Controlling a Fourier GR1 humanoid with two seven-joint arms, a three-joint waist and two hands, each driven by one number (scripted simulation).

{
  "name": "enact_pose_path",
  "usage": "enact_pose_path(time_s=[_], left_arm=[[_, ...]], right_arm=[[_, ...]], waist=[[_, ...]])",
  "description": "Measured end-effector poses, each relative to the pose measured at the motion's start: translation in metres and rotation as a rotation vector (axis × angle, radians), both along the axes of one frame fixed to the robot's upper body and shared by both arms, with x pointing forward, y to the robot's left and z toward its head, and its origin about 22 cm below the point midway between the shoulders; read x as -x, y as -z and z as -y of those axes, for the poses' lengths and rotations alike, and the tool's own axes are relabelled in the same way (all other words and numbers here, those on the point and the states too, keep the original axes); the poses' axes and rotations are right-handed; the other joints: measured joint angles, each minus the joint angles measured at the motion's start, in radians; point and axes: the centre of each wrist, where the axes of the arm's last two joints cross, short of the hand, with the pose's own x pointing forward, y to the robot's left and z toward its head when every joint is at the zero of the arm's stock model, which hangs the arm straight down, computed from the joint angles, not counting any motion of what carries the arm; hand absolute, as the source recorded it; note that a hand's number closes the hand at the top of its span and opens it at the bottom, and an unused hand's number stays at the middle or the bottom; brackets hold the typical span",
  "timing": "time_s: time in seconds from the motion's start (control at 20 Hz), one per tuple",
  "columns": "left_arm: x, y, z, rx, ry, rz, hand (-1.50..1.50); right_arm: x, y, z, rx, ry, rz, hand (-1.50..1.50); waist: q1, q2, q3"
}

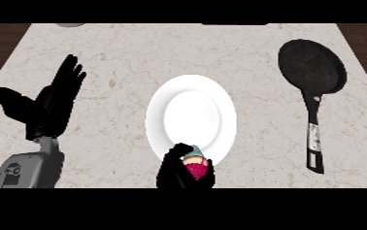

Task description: Pick the cupcake from the plate and place it in the pan

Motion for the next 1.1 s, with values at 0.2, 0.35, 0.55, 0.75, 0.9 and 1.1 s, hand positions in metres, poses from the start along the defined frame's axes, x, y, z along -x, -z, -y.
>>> enact_pose_path(time_s=[0.2,0.35,0.55,0.75,0.9,1.1], left_arm=[[0.005,0.004,-0.001,-0.002,-0.003,-0.003,0.00],[0.009,0.000,0.001,0.000,0.000,-0.003,0.00],[0.010,-0.001,0.001,0.010,-0.007,0.009,0.00],[0.010,-0.004,0.001,0.011,-0.010,0.023,0.00],[0.008,-0.003,0.007,0.008,0.013,0.012,0.00],[0.004,-0.003,0.008,0.000,0.027,0.011,0.00]], right_arm=[[-0.001,0.004,0.001,-0.013,-0.023,-0.012,1.50],[-0.008,-0.001,0.004,-0.074,-0.010,-0.034,1.50],[-0.036,-0.022,0.035,-0.335,0.300,-0.172,1.50],[-0.065,-0.039,0.075,-0.594,0.631,-0.268,1.50],[-0.100,-0.066,0.089,-0.726,0.801,-0.234,1.50],[-0.147,-0.118,0.084,-0.826,0.896,-0.101,1.50]], waist=[[-0.002,-0.002,-0.002],[-0.002,-0.004,-0.002],[-0.014,0.012,0.005],[-0.016,0.027,0.010],[0.008,0.027,0.007],[0.027,0.020,0.004]])
